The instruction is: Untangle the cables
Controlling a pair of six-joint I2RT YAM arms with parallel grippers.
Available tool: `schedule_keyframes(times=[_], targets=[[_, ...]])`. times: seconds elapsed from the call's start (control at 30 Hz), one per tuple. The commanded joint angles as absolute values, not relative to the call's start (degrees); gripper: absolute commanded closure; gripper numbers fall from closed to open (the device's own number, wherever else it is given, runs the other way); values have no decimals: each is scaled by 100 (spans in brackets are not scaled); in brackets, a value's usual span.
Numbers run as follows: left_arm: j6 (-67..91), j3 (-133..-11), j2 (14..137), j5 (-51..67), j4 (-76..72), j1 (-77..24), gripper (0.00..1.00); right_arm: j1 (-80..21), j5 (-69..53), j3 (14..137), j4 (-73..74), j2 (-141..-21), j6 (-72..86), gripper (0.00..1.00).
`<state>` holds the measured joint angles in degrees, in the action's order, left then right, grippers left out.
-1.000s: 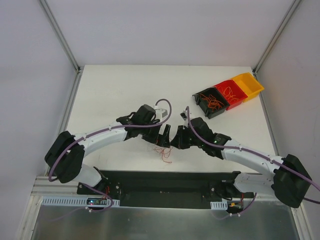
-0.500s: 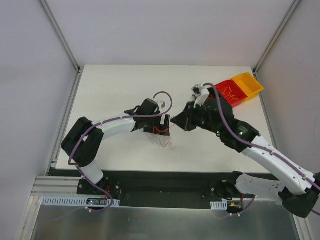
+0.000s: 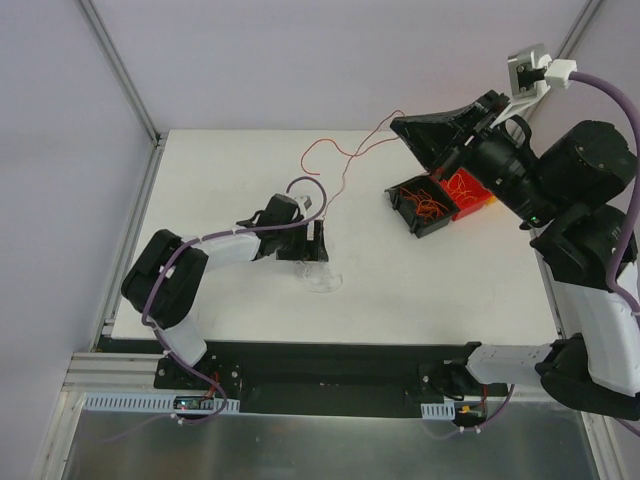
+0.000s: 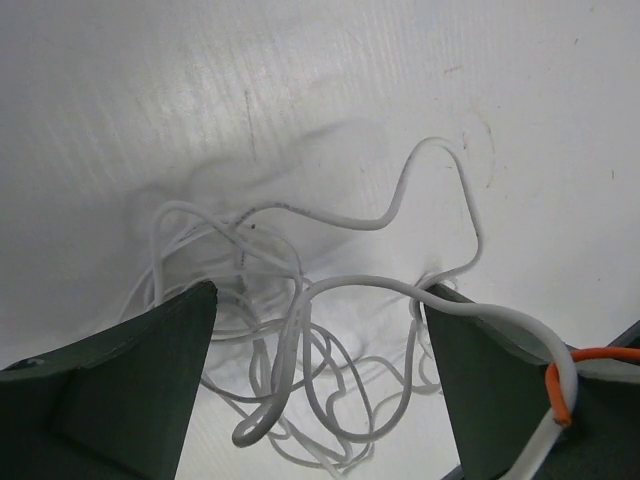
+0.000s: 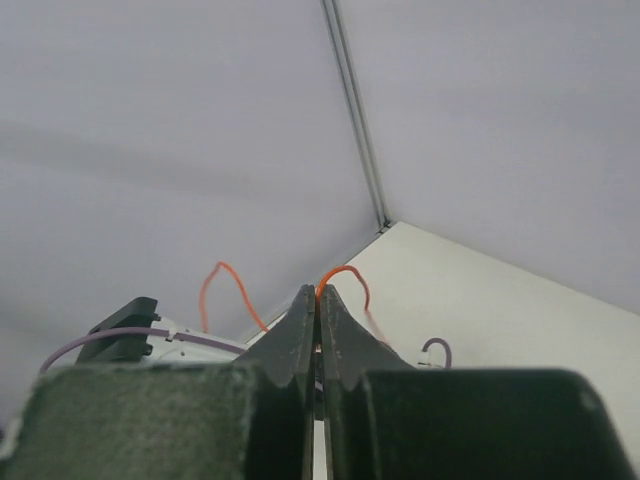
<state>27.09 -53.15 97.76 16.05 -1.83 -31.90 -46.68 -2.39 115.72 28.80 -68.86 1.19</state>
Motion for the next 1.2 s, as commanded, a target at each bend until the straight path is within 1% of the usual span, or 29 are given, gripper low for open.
schedule_keyframes(times=[0.0, 0.1, 0.17, 0.27, 0.5, 0.6, 0.77, 0.87, 0.93, 1.07, 1.17], targets=[[2690, -4966, 9362, 1547, -176, -3032, 15, -4641, -35, 11945, 3261, -7040, -439, 100], [2654, -4817, 8870, 1643, -176, -2997, 15, -4632, 639, 11542, 3252, -6751, -615, 100], [2611, -4738, 8527, 1688, -176, -2997, 14, -4614, 930, 11208, 3261, -6531, -703, 100], [2470, -4685, 8210, 1565, -132, -2962, 13, -4614, 1160, 11030, 3252, -6154, -729, 100], [2531, -4658, 8402, 1512, -70, -2663, 13, -4623, 1722, 11232, 3261, -5397, -1124, 100], [2575, -4667, 8306, 1503, -79, -2637, 14, -4623, 2012, 11119, 3199, -5195, -1335, 100], [2558, -4798, 8235, 1450, -27, -2628, 13, -4623, 2127, 10987, 3147, -5194, -1441, 100], [2645, -4851, 8192, 1686, -26, -2628, 13, -4623, 2074, 10890, 3015, -5255, -1581, 100], [2768, -4887, 8060, 1932, -26, -2628, 13, -4614, 2293, 10829, 3067, -5343, -1739, 100], [3032, -5062, 7464, 2565, 113, -2628, 8, -4614, 2873, 10381, 2998, -5405, -2056, 100], [2980, -5439, 6848, 2760, 368, -2637, 3, -4605, 3172, 9977, 2796, -5431, -2206, 100]])
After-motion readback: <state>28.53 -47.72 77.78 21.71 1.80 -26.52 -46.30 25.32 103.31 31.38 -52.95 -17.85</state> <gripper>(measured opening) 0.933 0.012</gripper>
